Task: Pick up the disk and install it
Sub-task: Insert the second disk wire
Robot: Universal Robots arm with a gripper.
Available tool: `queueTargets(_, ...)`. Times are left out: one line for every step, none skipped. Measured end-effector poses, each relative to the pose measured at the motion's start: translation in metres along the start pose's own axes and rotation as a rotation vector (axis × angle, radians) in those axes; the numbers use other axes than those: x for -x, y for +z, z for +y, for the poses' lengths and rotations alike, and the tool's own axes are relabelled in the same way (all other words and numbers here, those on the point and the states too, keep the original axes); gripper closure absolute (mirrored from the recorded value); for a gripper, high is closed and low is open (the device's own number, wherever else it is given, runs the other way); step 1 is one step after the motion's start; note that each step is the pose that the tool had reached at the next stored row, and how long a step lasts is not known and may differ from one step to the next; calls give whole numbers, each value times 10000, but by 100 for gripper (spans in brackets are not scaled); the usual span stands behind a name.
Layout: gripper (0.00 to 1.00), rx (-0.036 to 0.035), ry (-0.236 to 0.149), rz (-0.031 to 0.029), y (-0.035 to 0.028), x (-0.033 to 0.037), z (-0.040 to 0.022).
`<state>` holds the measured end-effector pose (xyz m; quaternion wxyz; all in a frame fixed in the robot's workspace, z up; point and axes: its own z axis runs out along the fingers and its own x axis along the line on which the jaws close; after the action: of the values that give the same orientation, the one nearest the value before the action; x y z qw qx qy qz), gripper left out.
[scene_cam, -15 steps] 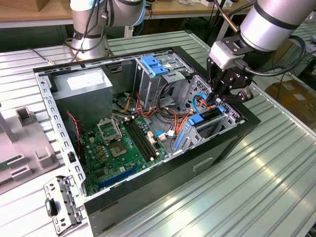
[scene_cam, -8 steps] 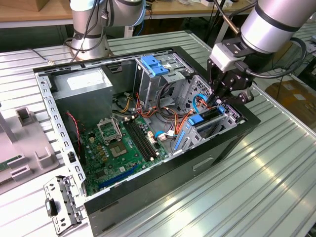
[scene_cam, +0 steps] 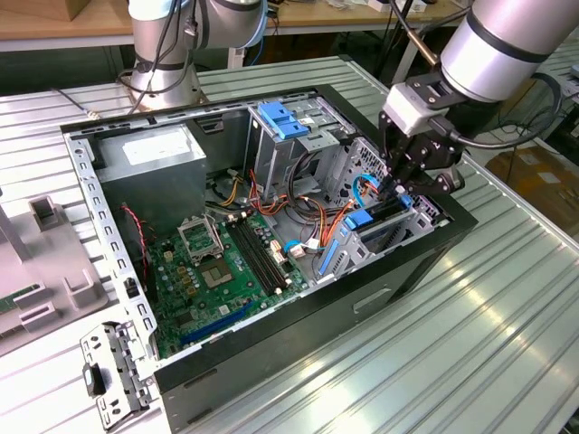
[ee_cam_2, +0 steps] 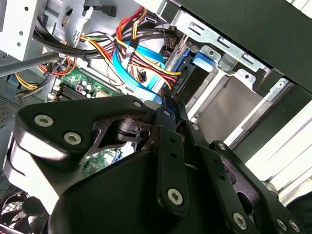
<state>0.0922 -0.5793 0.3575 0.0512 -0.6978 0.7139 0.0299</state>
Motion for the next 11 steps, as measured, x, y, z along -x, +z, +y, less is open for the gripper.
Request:
queueTargets(84,-1,2,-4,6,-12,1)
queueTargets(84,0,1,-3,10,-18,0)
queueTargets(84,0,0,-1,14,-24,0)
queueTargets(84,0,0,-1,19,-28,0)
queueTargets(84,0,0,1,21,-30,0)
queueTargets(84,0,0,1,23,-31,0)
queueTargets(84,0,0,-1,26,-33,0)
queueTargets(84,0,0,-1,29,-35,0)
queueTargets(84,0,0,0,31,-36,0)
queueTargets(84,0,0,0,34,-37,0)
queueTargets(84,0,0,-1,37,-39,0)
